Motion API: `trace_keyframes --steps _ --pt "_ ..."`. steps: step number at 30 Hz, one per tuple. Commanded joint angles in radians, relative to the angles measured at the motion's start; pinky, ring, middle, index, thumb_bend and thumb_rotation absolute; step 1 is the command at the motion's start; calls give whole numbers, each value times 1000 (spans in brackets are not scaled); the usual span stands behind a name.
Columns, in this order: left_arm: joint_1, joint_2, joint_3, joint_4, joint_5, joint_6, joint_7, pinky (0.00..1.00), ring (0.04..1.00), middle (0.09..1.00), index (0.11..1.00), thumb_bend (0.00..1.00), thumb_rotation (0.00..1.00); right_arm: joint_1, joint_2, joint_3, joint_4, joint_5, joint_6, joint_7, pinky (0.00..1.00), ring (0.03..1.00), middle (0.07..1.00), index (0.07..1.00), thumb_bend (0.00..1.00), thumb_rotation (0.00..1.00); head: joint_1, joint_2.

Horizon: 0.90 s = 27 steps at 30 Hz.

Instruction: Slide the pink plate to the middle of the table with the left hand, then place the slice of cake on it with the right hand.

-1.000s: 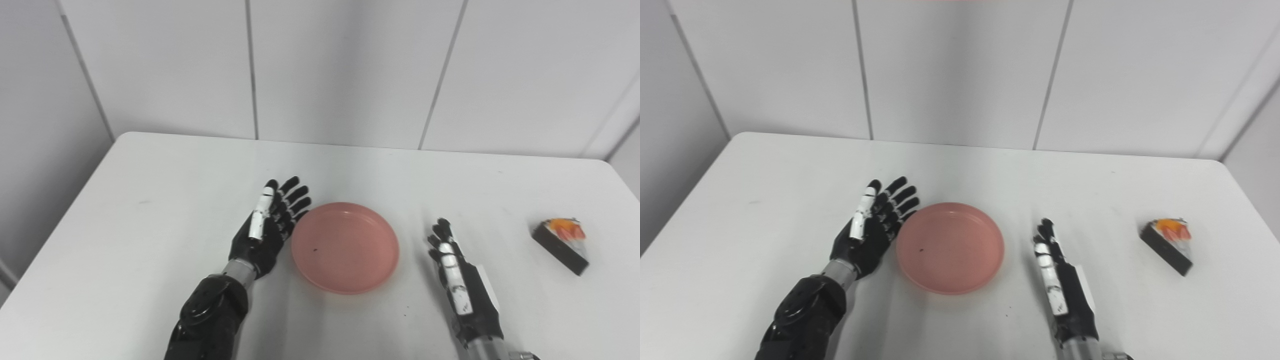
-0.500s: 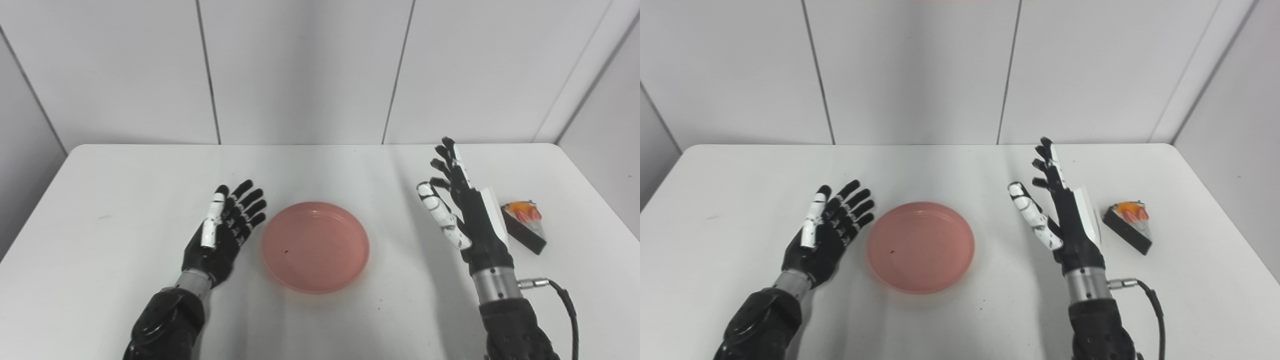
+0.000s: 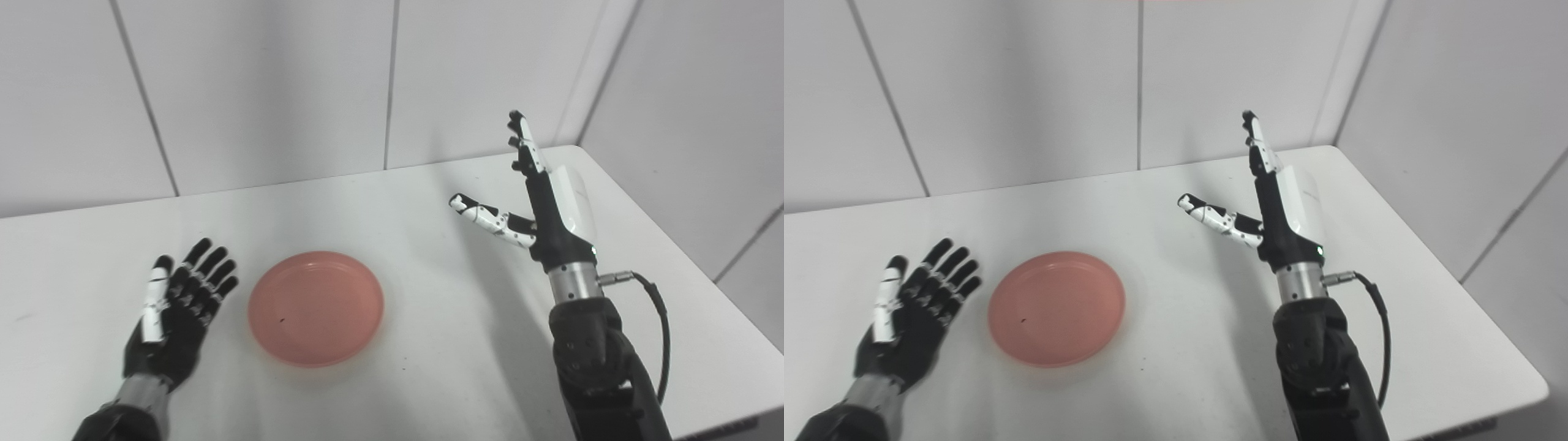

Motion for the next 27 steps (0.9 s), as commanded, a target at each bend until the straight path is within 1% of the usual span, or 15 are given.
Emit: trace_keyframes --steps 1,3,5,8,11,14,17,21,27 --pt "-1 21 5 32 -3 6 -9 920 901 895 889 469 1000 -36 -29 -16 -20 -53 37 8 776 928 987 994 786 678 -7 -1" --pt "-4 25 10 43 -9 7 -15 919 900 893 886 464 1000 -37 -42 -19 -9 -85 59 10 788 943 997 985 806 645 -19 -5" --pt "-6 26 16 48 -12 13 -13 920 897 886 879 476 1000 -38 -55 -22 3 -123 80 18 726 931 995 983 832 622 -28 -6" --pt "-9 29 21 53 -17 17 -6 914 889 875 868 478 1000 -40 -77 -19 21 -192 111 37 687 916 990 981 859 614 -47 -10" --pt "-8 29 29 52 -28 32 0 910 883 870 864 470 1000 -37 -99 -17 43 -253 149 62 701 915 987 973 884 588 -53 -11" --pt "-8 31 33 52 -38 40 -3 912 888 879 870 461 1000 -39 -105 -26 64 -285 187 98 718 918 988 972 904 584 -57 -10" --pt "-7 34 33 50 -42 45 -1 916 896 889 876 453 1000 -43 -106 -45 92 -312 198 132 702 909 986 970 905 563 -59 -9" --pt "-5 34 33 42 -47 53 1 916 895 887 872 447 1000 -51 -106 -65 137 -323 198 151 682 900 985 966 907 553 -64 -7" --pt "-3 35 32 35 -51 63 6 928 896 885 874 443 1000 -66 -117 -67 213 -365 198 152 688 885 976 924 926 533 -68 -3"
